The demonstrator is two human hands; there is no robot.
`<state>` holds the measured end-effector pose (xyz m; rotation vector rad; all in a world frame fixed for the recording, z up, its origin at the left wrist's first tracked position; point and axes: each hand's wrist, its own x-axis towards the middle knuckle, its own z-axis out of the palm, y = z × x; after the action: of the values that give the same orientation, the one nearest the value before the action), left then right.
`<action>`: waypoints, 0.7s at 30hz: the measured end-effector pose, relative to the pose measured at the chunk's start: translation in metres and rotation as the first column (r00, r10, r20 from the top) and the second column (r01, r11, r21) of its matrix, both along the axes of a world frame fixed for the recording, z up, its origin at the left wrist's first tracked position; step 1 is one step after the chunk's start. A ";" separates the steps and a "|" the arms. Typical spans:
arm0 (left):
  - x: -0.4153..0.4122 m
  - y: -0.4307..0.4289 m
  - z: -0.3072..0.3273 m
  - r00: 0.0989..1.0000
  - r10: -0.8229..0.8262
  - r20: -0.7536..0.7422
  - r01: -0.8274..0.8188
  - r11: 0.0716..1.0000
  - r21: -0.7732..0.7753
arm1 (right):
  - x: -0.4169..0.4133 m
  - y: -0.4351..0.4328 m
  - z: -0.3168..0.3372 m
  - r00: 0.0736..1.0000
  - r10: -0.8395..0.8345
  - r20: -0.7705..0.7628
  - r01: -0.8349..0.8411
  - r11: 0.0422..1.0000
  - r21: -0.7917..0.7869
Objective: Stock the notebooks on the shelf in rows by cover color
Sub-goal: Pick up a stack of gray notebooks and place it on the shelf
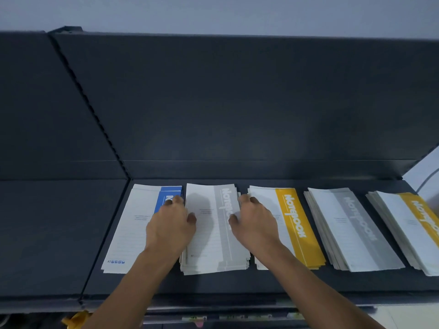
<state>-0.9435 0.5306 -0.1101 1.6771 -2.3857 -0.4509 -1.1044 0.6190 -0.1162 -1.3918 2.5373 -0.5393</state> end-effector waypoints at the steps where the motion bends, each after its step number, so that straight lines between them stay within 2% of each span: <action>1: 0.003 0.001 0.000 1.000 0.010 -0.012 -0.010 1.000 -0.004 | 0.001 0.000 0.000 1.000 0.015 -0.004 -0.015 1.000 -0.003; 14: 0.068 0.001 0.007 0.994 0.073 -0.081 -0.076 0.997 -0.029 | 0.051 -0.021 0.000 0.971 0.235 0.036 -0.231 0.969 -0.087; 21: 0.126 0.001 0.015 0.977 0.159 -0.142 -0.164 0.986 -0.021 | 0.112 -0.050 0.003 0.898 0.438 0.050 -0.433 0.897 -0.090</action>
<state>-0.8180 0.5313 -0.0954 1.7463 -2.1276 -0.4828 -0.9925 0.5691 -0.1131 -1.8610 2.0679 -0.5880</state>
